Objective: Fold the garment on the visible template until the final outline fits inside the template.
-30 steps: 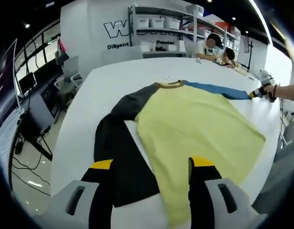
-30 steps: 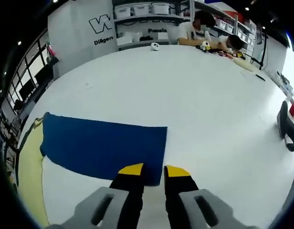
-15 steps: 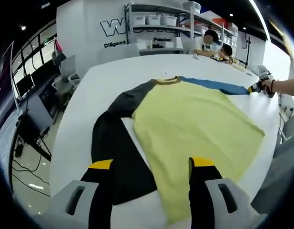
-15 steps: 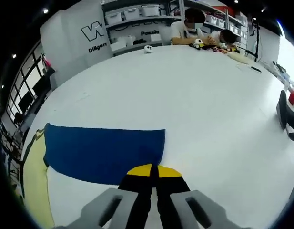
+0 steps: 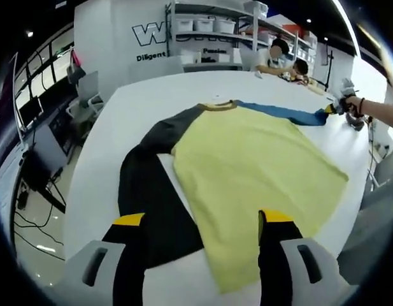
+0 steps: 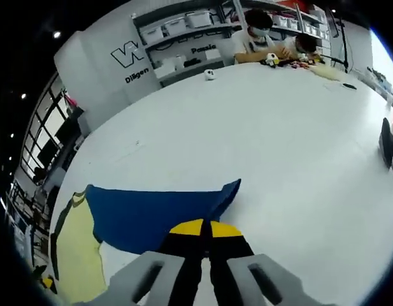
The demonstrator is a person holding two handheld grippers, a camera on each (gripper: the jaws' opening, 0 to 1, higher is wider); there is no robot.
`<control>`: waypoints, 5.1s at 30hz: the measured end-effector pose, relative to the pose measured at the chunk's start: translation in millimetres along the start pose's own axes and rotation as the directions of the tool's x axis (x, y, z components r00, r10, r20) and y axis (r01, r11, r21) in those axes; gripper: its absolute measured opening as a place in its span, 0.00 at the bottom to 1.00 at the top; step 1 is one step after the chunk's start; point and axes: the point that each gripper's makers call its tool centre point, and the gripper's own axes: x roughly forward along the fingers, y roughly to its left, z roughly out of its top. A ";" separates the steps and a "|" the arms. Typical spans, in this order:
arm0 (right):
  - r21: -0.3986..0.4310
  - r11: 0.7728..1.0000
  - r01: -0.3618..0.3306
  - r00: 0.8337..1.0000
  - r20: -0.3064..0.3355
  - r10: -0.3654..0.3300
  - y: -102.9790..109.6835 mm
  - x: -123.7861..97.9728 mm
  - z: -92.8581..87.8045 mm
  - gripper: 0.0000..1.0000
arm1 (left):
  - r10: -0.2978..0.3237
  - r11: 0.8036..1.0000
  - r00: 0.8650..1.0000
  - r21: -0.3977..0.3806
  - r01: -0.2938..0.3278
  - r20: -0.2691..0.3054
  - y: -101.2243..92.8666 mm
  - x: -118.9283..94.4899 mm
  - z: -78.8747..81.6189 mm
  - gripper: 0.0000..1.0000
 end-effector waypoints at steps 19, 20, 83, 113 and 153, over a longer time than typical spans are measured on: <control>-0.046 0.960 -0.275 0.961 -0.014 0.275 142.1 13.6 12.5 0.00 | -0.026 0.999 1.000 0.045 0.026 0.014 -14.4 -11.4 4.5 0.89; -0.049 0.957 -0.285 0.958 -0.017 0.285 147.4 14.6 11.5 0.00 | -0.027 0.999 1.000 0.048 0.027 0.011 -15.1 -11.6 3.7 0.89; -0.120 0.714 -0.690 0.718 -0.236 0.654 466.6 12.7 -98.2 0.00 | -0.079 0.996 0.997 0.046 0.079 0.017 -16.3 -30.1 -3.8 0.99; -0.603 0.522 -0.603 0.750 -0.206 0.629 453.8 16.8 -100.8 0.35 | -0.079 0.996 0.996 0.037 0.078 0.034 -17.7 -31.0 0.2 0.99; -0.755 0.527 -0.389 0.863 -0.098 0.496 307.9 16.5 -89.2 0.66 | -0.103 0.994 0.994 0.034 0.101 0.045 -33.5 -33.0 4.0 0.99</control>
